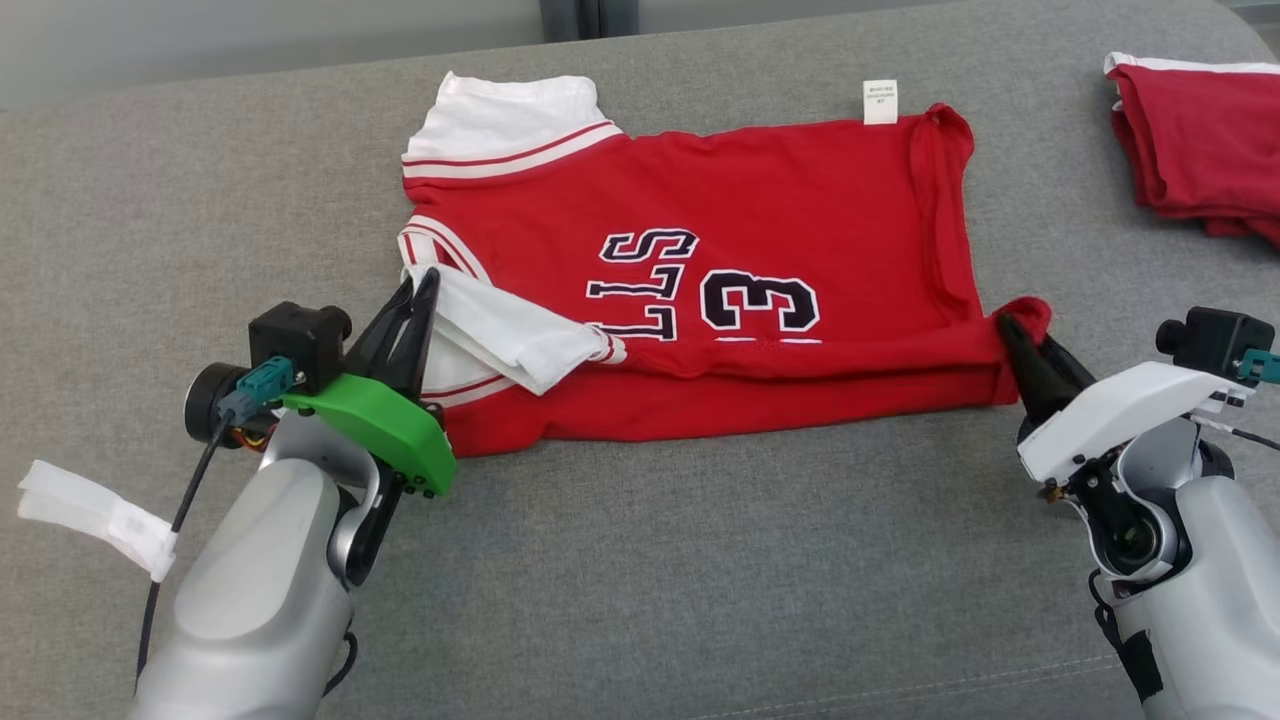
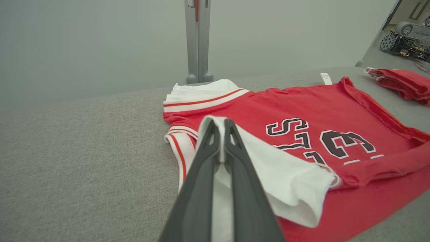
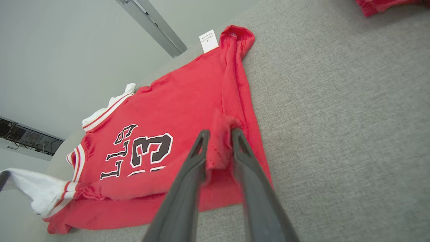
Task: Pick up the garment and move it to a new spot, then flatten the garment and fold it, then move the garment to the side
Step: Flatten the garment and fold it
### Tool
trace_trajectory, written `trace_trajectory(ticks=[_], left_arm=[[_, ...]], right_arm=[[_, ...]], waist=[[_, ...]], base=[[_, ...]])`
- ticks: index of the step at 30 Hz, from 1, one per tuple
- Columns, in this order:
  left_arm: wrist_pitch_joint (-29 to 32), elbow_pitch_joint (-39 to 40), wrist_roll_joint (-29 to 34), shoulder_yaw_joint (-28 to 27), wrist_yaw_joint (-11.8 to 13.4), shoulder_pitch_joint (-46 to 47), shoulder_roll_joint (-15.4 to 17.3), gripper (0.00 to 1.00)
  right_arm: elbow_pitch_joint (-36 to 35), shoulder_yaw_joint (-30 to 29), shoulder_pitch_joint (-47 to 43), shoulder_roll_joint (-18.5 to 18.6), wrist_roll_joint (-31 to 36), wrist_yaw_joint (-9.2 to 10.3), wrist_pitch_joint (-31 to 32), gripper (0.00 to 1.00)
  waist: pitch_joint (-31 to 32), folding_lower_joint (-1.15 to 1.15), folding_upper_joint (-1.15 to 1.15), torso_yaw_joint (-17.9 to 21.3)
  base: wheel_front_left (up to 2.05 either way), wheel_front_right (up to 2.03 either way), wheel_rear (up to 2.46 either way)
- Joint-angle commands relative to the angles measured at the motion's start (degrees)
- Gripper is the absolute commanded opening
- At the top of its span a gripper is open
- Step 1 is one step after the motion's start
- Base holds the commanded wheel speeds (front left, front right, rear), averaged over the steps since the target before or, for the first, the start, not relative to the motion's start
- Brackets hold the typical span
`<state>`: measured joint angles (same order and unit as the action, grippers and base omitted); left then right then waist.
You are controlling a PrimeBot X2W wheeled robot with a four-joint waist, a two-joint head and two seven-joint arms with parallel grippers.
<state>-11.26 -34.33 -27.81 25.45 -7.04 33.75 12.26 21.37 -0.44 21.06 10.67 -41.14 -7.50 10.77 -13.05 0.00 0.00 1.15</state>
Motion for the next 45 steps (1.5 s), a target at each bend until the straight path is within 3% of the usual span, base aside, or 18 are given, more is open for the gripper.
trace_trajectory(ticks=[1,6,12,21,36,37,38,39,45], left_arm=[[-1.0,-1.1,0.5,0.1,-0.1,1.3,0.0,1.00],[-3.5,-3.6,0.8,-0.8,0.1,0.3,-0.7,1.00],[-3.9,-0.9,1.7,-2.8,1.0,-6.9,-0.7,1.00],[-4.0,0.1,2.7,-4.5,0.9,-15.1,-0.9,1.00],[-3.9,-14.2,1.8,-2.4,-0.1,-6.0,-2.7,1.00],[-3.9,-14.9,1.6,-1.9,-0.3,-5.2,-3.1,0.66],[-3.9,-15.4,1.3,-1.7,-0.3,-4.6,-3.5,0.48],[-3.9,-15.8,1.1,-1.4,-0.4,-4.2,-3.7,0.00],[-3.9,-13.2,-0.1,-3.1,-0.4,-4.6,-3.5,0.00]], right_arm=[[0.2,0.4,0.6,0.4,0.7,0.04,-1.5,1.00],[-0.1,1.5,-1.3,2.5,0.5,0.04,-6.1,1.00],[-2.2,2.8,-7.0,5.4,0.8,0.03,-9.8,1.00],[-0.9,4.1,-10.1,5.7,1.4,0.03,-10.5,1.00],[11.4,11.3,0.2,5.4,5.0,0.03,-12.0,1.00],[12.0,11.8,0.6,5.4,4.9,0.03,-12.3,0.47],[12.4,12.2,0.9,5.4,4.8,0.03,-12.7,0.29],[12.9,12.7,1.3,5.4,4.5,0.03,-13.1,0.00],[15.0,14.5,2.3,5.3,2.8,0.03,-16.3,0.00]], waist=[[0.1,0.00,0.00,-0.1],[1.2,0.00,0.00,-0.7],[2.9,0.00,0.00,-1.0],[2.8,0.00,0.00,-1.0],[-0.4,0.00,0.00,-0.9],[-0.5,0.00,0.00,-0.9],[-0.6,0.00,0.00,-0.9],[-0.6,0.00,0.00,-0.9],[0.7,0.00,0.00,-1.6]], base=[[0.00,0.00,0.00],[0.00,0.00,0.00],[0.00,0.00,0.00],[0.00,0.00,0.00],[0.00,0.00,0.00],[0.00,0.00,0.00],[0.00,0.00,0.00],[0.00,0.00,0.00],[0.00,0.00,0.00]])
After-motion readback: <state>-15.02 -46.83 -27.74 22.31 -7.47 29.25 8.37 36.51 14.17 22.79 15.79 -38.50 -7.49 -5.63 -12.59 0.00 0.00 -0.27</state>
